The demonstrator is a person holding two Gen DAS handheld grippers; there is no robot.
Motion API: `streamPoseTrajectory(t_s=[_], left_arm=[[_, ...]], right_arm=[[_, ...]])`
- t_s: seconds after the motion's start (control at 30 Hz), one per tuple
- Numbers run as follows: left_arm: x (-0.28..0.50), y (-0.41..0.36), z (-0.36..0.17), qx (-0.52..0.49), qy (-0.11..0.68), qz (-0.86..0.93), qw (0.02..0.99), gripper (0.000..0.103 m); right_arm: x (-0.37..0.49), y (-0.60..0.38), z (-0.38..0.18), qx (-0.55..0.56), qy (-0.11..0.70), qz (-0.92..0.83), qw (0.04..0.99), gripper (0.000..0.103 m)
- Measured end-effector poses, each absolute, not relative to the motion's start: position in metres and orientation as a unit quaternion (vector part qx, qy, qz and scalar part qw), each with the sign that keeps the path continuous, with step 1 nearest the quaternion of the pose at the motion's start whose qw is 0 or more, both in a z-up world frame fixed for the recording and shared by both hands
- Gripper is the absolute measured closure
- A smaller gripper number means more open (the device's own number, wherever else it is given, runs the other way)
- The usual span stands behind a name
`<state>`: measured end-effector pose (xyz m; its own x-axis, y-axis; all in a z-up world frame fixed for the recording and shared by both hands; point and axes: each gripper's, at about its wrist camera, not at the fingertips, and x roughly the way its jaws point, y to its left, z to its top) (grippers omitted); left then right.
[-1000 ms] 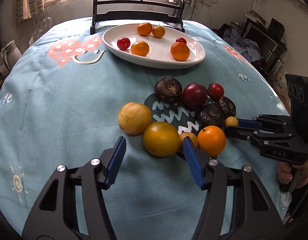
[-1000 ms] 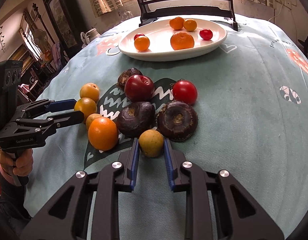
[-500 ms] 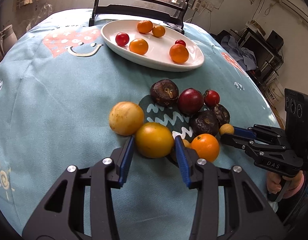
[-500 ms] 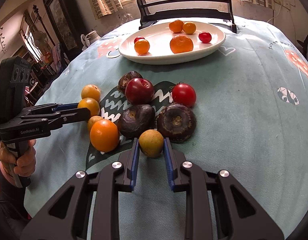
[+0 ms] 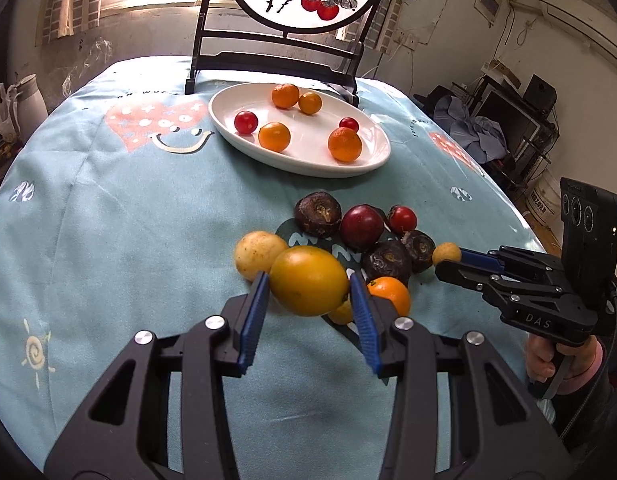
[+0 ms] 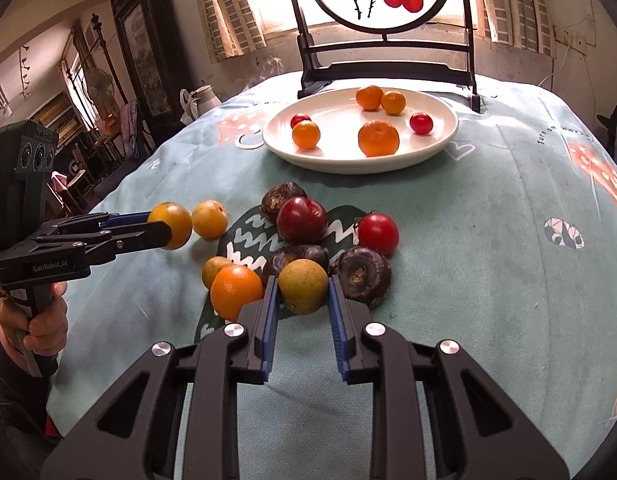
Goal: Organize fruits
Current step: 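Set both yellow fruits on the white plate and open both tools, then reach the right tool to an orange and close on it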
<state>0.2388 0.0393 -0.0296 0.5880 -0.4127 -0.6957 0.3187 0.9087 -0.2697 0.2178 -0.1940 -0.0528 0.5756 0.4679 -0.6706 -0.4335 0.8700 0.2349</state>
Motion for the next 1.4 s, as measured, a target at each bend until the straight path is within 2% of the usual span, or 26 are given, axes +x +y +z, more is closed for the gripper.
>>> streamPoseTrajectory(t_s=[0.27, 0.57, 0.77, 0.83, 0.87, 0.9, 0.97, 1.23, 1.33, 1.4], left_arm=[[0.332, 0.005, 0.009, -0.009, 0.394, -0.200, 0.897, 0.061], [0.433, -0.035, -0.009, 0.017, 0.415, -0.171, 0.894, 0.061], [0.461, -0.042, -0.026, 0.020, 0.429, -0.162, 0.888, 0.061], [0.462, -0.042, -0.028, 0.016, 0.435, -0.160, 0.886, 0.060], [0.461, -0.041, -0.027, 0.012, 0.434, -0.159, 0.887, 0.056], [0.458, -0.040, -0.024, 0.010, 0.428, -0.157, 0.890, 0.040], [0.446, -0.037, -0.012, 0.009, 0.407, -0.147, 0.902, 0.025], [0.368, -0.012, 0.024, 0.001, 0.363, -0.123, 0.924, 0.007], [0.328, -0.001, 0.021, -0.002, 0.357, -0.121, 0.926, 0.003], [0.305, 0.009, 0.012, -0.005, 0.352, -0.118, 0.928, 0.002]], right_arm=[[0.298, -0.192, -0.025, 0.025, 0.347, 0.220, 0.911, 0.078], [0.386, -0.209, -0.042, 0.071, 0.357, 0.169, 0.916, 0.078], [0.402, -0.204, -0.051, 0.054, 0.362, 0.171, 0.915, 0.078], [0.403, -0.203, -0.054, 0.054, 0.364, 0.169, 0.914, 0.075], [0.402, -0.202, -0.054, 0.054, 0.367, 0.169, 0.913, 0.068], [0.401, -0.202, -0.053, 0.055, 0.368, 0.167, 0.913, 0.065], [0.395, -0.204, -0.049, 0.056, 0.366, 0.165, 0.914, 0.065], [0.345, -0.209, -0.030, 0.075, 0.357, 0.163, 0.917, 0.064], [0.316, -0.210, -0.031, 0.077, 0.354, 0.158, 0.918, 0.056], [0.297, -0.212, -0.037, 0.078, 0.354, 0.160, 0.918, 0.043]])
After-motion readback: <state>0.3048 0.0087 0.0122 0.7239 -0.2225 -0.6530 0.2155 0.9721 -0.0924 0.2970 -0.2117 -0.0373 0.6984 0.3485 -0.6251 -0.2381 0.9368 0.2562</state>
